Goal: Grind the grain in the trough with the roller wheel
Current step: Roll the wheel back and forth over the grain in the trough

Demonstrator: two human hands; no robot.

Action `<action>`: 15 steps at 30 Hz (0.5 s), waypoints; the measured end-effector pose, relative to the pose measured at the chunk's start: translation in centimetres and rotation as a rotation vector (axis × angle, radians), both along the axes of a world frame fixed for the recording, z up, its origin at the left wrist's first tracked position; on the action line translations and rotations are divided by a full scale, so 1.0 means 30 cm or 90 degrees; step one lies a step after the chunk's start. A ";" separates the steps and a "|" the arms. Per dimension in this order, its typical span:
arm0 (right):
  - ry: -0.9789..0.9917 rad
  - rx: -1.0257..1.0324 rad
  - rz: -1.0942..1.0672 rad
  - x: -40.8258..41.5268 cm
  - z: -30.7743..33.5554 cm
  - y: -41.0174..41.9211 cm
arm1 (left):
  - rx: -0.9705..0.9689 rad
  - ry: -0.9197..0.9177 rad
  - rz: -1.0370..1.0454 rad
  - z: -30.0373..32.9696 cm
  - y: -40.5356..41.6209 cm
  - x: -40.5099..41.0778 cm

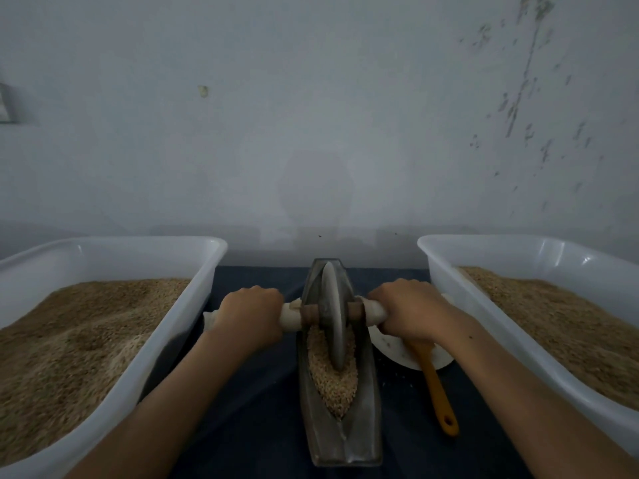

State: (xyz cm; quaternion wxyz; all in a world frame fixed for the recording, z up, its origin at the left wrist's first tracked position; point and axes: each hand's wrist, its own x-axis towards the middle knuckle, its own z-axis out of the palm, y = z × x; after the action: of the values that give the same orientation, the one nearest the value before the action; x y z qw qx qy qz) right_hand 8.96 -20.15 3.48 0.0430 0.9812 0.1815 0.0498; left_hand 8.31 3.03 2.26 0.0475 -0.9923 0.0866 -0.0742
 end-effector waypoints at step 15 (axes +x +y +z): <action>-0.189 0.044 0.007 0.020 -0.059 0.001 | -0.057 -0.118 0.001 -0.028 -0.007 -0.007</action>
State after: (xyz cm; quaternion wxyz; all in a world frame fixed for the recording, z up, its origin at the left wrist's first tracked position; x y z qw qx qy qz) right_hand 9.57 -20.12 1.72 0.0353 0.9630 0.1766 0.2007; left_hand 8.11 2.81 1.41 0.0109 -0.9824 0.0777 -0.1692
